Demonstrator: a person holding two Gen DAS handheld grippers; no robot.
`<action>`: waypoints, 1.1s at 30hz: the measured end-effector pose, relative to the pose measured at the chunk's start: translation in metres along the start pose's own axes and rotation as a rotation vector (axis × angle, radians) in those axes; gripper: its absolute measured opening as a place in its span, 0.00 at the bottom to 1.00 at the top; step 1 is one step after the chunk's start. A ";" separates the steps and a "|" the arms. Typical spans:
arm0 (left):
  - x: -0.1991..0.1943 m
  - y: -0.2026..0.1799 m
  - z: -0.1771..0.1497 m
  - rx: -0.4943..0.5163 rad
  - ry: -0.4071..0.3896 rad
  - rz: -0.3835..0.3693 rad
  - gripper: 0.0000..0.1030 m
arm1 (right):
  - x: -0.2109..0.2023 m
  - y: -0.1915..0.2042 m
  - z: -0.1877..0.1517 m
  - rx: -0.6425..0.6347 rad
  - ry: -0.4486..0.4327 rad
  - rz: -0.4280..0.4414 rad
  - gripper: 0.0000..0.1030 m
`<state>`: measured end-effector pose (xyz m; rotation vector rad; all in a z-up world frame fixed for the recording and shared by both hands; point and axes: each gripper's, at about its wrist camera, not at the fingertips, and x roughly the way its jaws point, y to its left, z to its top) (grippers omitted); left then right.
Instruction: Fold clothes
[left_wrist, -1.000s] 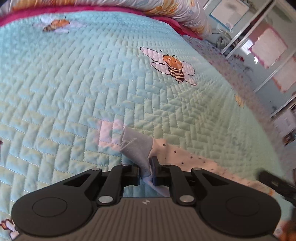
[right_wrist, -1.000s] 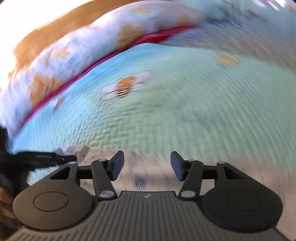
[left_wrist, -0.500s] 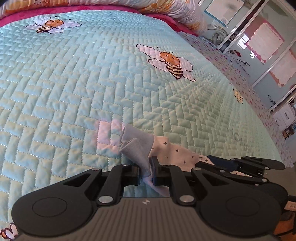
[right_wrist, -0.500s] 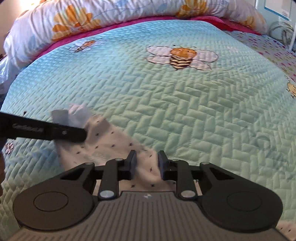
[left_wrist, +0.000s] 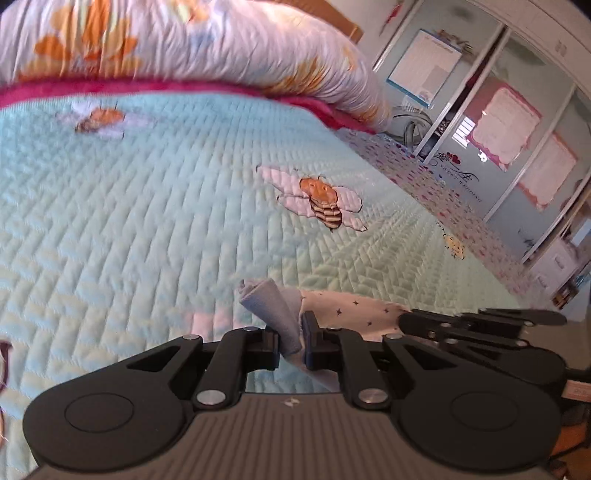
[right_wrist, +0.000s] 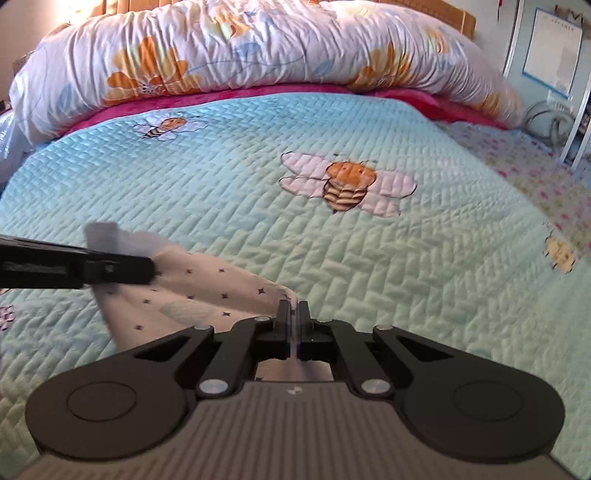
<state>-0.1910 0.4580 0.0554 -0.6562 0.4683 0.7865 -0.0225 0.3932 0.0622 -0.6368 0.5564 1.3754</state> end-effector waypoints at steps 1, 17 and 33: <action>0.003 -0.004 -0.001 0.031 0.009 0.031 0.15 | 0.006 0.002 -0.002 0.001 0.007 -0.011 0.02; 0.019 0.029 0.002 -0.176 0.151 0.016 0.23 | 0.019 -0.026 -0.022 0.542 -0.036 0.143 0.27; -0.036 0.028 0.016 -0.204 -0.110 0.042 0.41 | 0.047 -0.013 -0.033 0.839 -0.034 0.365 0.23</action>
